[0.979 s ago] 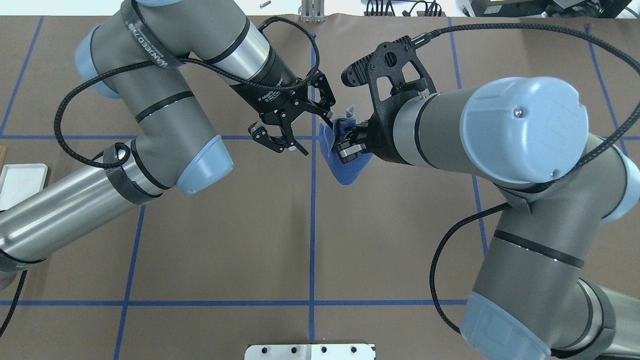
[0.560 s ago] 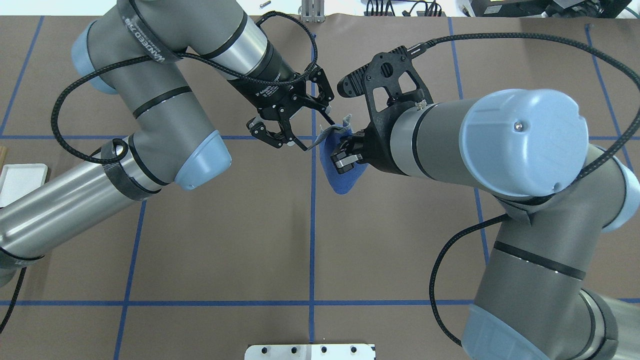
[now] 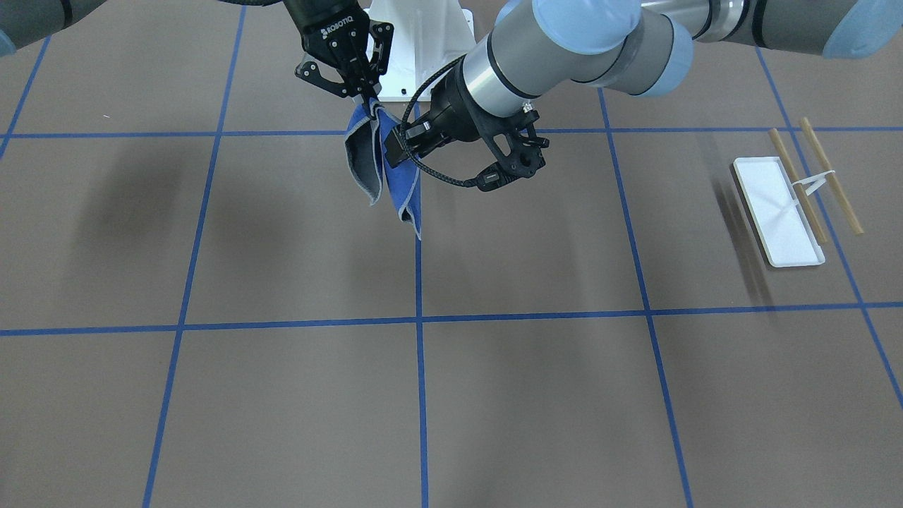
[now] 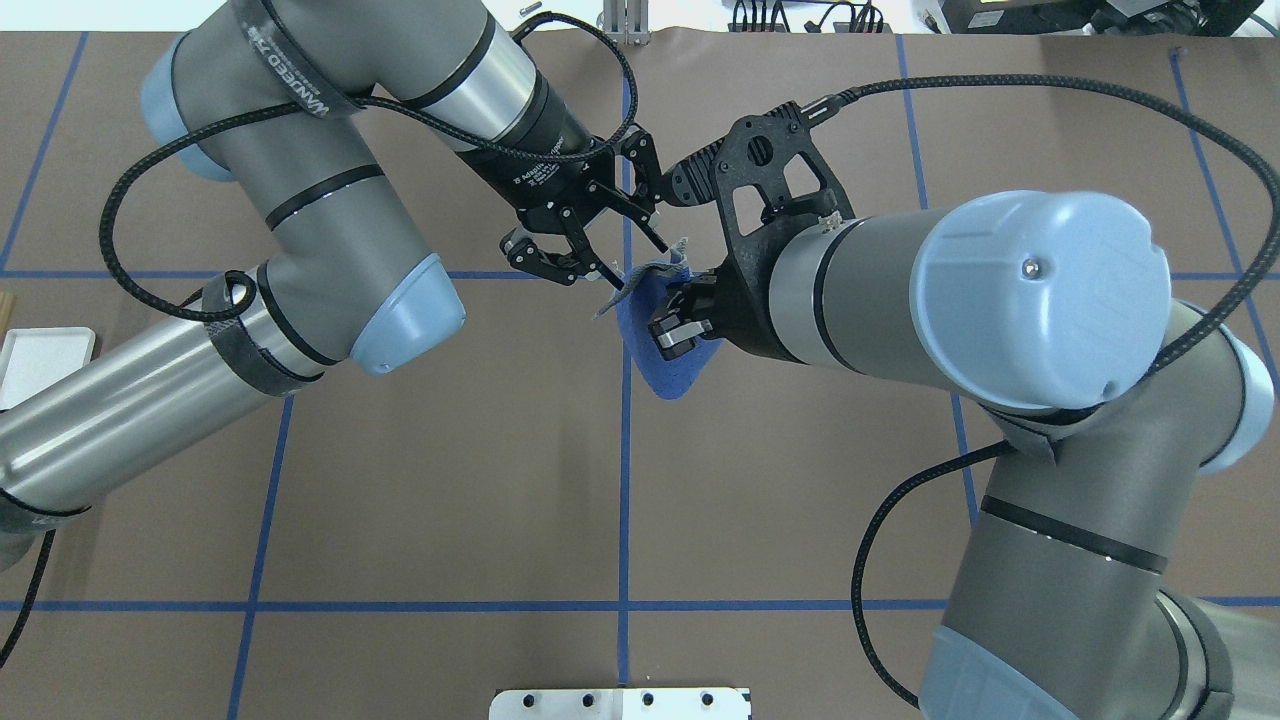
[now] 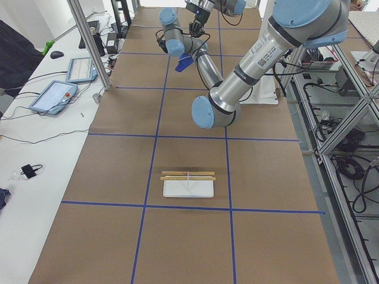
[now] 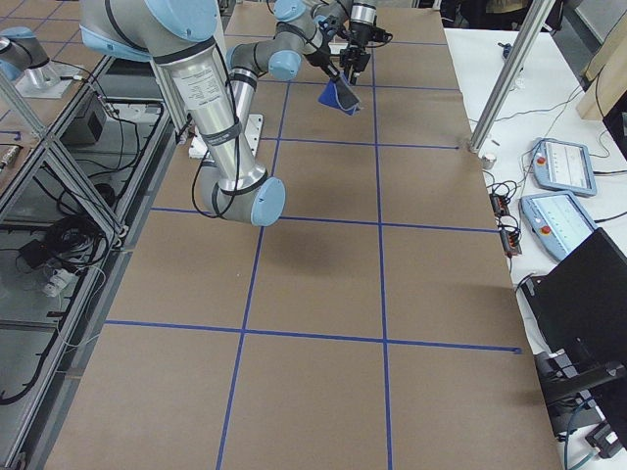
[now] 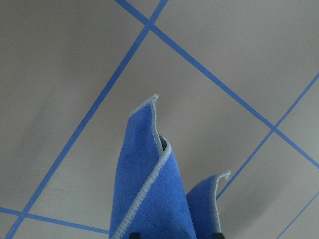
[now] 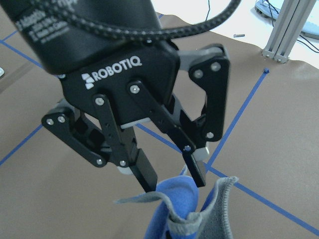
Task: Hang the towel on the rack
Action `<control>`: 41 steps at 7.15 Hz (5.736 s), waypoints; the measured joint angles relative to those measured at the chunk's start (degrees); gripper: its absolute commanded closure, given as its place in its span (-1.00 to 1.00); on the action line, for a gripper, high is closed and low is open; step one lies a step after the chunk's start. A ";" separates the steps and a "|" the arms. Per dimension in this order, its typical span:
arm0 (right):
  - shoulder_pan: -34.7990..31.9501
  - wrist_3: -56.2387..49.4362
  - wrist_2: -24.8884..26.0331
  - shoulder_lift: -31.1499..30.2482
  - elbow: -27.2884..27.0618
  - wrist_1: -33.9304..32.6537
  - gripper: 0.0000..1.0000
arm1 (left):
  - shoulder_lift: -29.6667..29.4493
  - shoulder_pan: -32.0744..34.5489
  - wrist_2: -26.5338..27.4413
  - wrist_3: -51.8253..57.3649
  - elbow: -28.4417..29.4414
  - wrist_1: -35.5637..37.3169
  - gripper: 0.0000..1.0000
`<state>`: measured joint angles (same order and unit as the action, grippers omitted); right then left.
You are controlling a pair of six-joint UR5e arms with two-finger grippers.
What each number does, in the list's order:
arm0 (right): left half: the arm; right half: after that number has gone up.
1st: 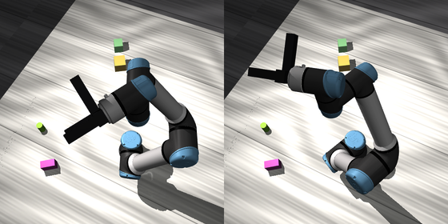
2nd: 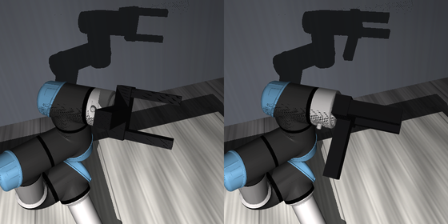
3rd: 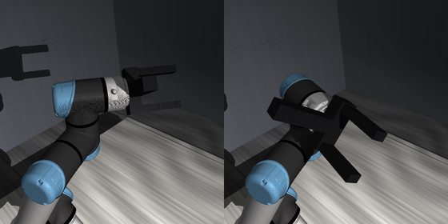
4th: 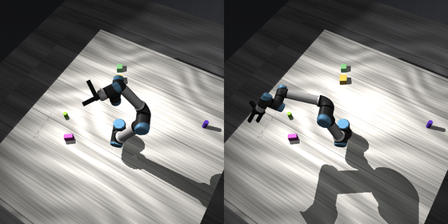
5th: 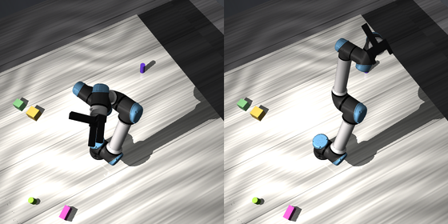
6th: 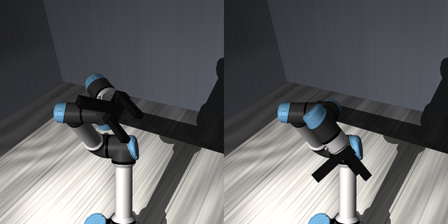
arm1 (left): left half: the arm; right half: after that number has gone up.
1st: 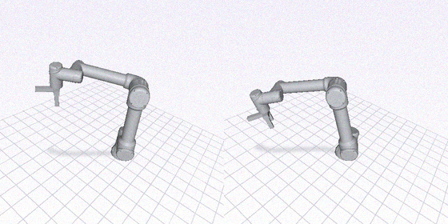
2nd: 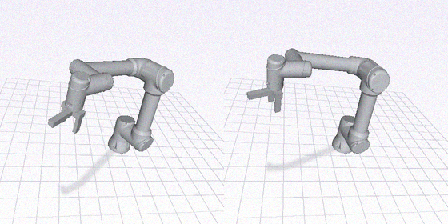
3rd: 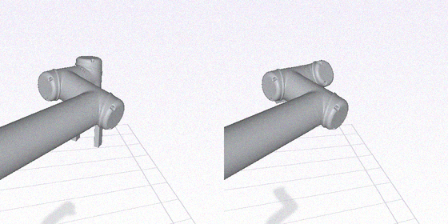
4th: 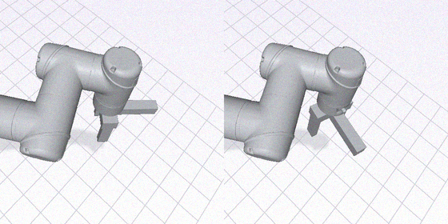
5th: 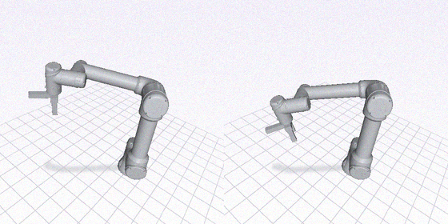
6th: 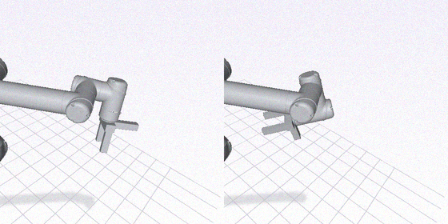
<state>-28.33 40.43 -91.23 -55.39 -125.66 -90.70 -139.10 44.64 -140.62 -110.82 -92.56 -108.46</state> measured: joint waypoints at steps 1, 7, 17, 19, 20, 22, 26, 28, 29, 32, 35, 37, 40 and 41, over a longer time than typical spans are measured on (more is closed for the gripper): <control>0.02 0.08 0.00 0.11 -0.01 0.00 1.00 | -0.18 -0.04 0.00 -0.05 -0.04 0.00 0.12; 0.11 1.93 -0.08 0.69 -0.01 -0.09 1.00 | -0.97 -0.33 0.03 -0.33 0.00 -0.01 1.00; -0.19 7.78 -1.22 0.33 -1.74 0.01 -1.00 | -0.35 1.84 0.74 -3.29 -1.18 0.74 1.00; -2.29 8.54 -4.70 -2.06 -3.87 -0.56 -1.00 | 2.23 4.91 0.23 -2.52 -2.75 0.66 1.00; -4.45 8.57 -7.42 -3.97 -4.74 -1.09 -1.00 | 4.25 7.33 -1.01 -1.25 -3.95 0.57 1.00; -9.97 7.94 -11.73 -6.48 -5.46 -6.39 -1.00 | 9.26 14.28 -5.11 2.26 -7.62 0.73 1.00; -22.51 4.62 -17.63 -9.41 1.48 -10.45 -1.00 | 20.49 25.54 -6.36 17.01 -14.32 0.85 1.00; -32.85 -3.38 -28.66 -9.43 10.53 -10.39 -1.00 | 29.45 31.96 -4.57 30.16 -16.27 0.88 1.00; -37.30 -10.34 -31.70 -9.50 15.45 -10.87 -1.00 | 34.44 33.82 -0.83 37.80 -17.18 0.88 1.00; -45.23 -25.83 -34.11 -9.48 25.83 -13.66 -1.00 | 48.66 35.01 15.74 53.28 -19.77 0.98 1.00; -47.68 -28.06 -36.96 -9.67 27.46 -14.12 -1.00 | 57.04 35.37 22.41 54.58 -22.62 3.02 1.00; -48.19 -28.21 -37.34 -9.66 27.24 -14.30 -1.00 | 56.10 34.85 22.53 50.44 -25.40 10.72 1.00; -48.95 -28.29 -37.68 -9.68 27.03 -14.41 -1.00 | 55.09 34.59 22.29 48.18 -29.86 25.62 1.00; -48.96 -28.29 -37.69 -9.68 26.93 -14.41 -1.00 | 54.65 34.48 21.73 46.89 -29.93 28.53 1.00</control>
<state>-77.28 12.13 -128.93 -65.07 -98.73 -105.12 -84.45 79.11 -118.90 -63.93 -122.49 -79.93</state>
